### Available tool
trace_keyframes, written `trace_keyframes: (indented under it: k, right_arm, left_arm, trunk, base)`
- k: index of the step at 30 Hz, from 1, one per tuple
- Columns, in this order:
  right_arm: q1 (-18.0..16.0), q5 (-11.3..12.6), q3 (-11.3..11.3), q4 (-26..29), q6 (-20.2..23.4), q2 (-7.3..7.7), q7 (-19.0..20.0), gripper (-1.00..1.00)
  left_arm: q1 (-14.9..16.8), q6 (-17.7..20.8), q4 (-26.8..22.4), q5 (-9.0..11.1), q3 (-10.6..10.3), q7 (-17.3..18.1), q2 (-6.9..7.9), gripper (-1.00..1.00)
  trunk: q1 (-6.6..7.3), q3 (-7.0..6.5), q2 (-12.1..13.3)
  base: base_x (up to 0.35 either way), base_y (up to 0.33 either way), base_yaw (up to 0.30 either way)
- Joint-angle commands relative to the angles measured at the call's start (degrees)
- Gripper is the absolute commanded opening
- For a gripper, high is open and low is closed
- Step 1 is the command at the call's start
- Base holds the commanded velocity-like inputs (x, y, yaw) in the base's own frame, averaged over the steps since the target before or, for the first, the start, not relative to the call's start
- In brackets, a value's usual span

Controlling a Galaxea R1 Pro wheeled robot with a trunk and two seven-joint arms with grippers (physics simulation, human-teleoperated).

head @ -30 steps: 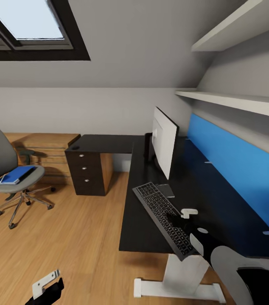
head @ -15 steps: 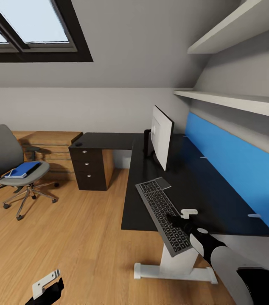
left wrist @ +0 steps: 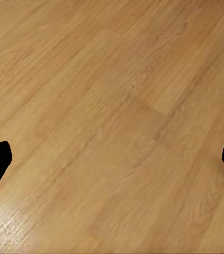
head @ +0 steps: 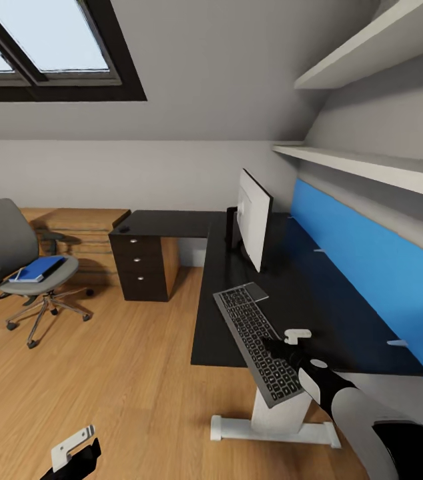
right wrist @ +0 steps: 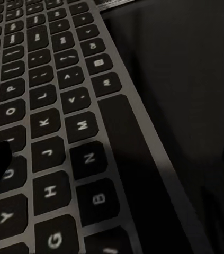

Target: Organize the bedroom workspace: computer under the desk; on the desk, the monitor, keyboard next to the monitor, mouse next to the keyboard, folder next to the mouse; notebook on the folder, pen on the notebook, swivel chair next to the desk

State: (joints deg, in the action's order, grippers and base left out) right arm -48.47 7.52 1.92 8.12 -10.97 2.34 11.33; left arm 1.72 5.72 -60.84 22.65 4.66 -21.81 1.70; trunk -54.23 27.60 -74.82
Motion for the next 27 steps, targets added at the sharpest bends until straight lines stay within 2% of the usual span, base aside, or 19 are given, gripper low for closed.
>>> trace_keyframes:
  k: [1,4,5,8,21,27]
  right_arm:
    - [-0.05,0.59,0.20,-0.09,-0.18,0.03,0.29,1.00]
    - [-0.05,0.60,0.19,-0.07,-0.22,0.03,0.28,1.00]
    - [-0.05,0.60,0.19,-0.03,-0.31,0.03,0.28,1.00]
    - [-0.05,0.60,0.19,0.02,-0.35,0.03,0.28,1.00]
    - [-0.05,0.65,0.19,-0.09,-1.26,0.00,0.04,1.00]
    - [-0.05,0.65,0.25,-0.16,-1.39,-0.05,-0.02,1.00]
  left_arm:
    - [0.02,0.25,0.06,0.33,-0.13,-0.25,0.01,1.00]
    - [-0.01,0.26,0.91,0.27,-0.88,-0.35,0.03,1.00]
    - [0.00,0.26,1.51,0.25,-2.20,-0.45,0.04,1.00]
    - [-0.01,0.26,1.86,0.28,-3.68,-0.49,0.05,1.00]
    - [0.01,0.27,6.38,0.15,-5.07,-0.37,-0.11,1.00]
    - [-0.02,0.22,6.98,0.00,-5.18,-0.35,-0.31,1.00]
  trunk:
    - [0.23,-0.12,0.38]
    - [0.89,-0.66,1.58]
    - [1.11,-0.84,1.99]
    - [1.76,-1.38,3.19]
    - [4.62,-3.72,8.40]
    - [4.62,-3.72,8.40]
  base:
    - [0.000,0.000,0.000]
    - [0.000,0.000,0.000]
    - [0.000,0.000,0.000]
    - [0.000,0.000,0.000]
    - [0.000,0.000,0.000]
    - [0.000,0.000,0.000]
